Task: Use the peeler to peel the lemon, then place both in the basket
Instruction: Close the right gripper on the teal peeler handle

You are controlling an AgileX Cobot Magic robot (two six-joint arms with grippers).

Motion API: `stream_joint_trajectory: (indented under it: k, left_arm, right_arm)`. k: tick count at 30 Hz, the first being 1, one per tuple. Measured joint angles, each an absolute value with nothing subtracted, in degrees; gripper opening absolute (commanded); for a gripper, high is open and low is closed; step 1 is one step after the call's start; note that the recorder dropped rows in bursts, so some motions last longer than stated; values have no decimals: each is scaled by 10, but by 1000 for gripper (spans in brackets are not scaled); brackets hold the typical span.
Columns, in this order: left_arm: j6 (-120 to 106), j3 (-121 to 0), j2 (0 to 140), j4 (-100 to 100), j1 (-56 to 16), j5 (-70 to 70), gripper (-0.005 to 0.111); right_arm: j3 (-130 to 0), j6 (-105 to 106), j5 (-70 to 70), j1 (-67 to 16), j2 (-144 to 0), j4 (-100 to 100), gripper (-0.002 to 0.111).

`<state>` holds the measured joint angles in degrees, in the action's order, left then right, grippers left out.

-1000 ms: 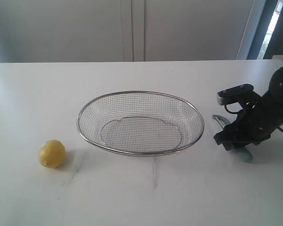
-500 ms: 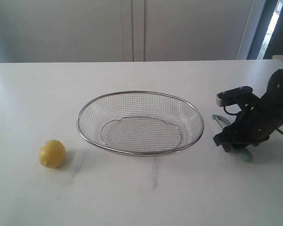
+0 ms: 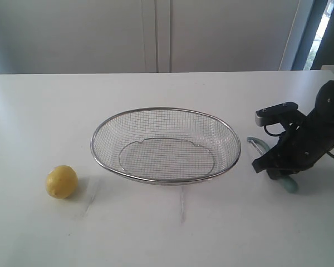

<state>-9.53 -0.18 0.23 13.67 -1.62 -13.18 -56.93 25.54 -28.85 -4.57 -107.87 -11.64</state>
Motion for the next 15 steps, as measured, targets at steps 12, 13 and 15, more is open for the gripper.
stream_joint_trajectory:
  k: [12, 13, 15]
  left_arm:
    - [-95, -2, 2, 137, -16, -132, 0]
    - [-95, -2, 2, 137, -16, -132, 0]
    - [-95, -2, 2, 137, -16, -132, 0]
  right_arm:
    - [-605, 254, -373, -46, -1083, -116, 0]
    - [-607, 254, -377, -46, -1081, -116, 0]
    - [-611, 254, -388, -46, -1077, -116, 0]
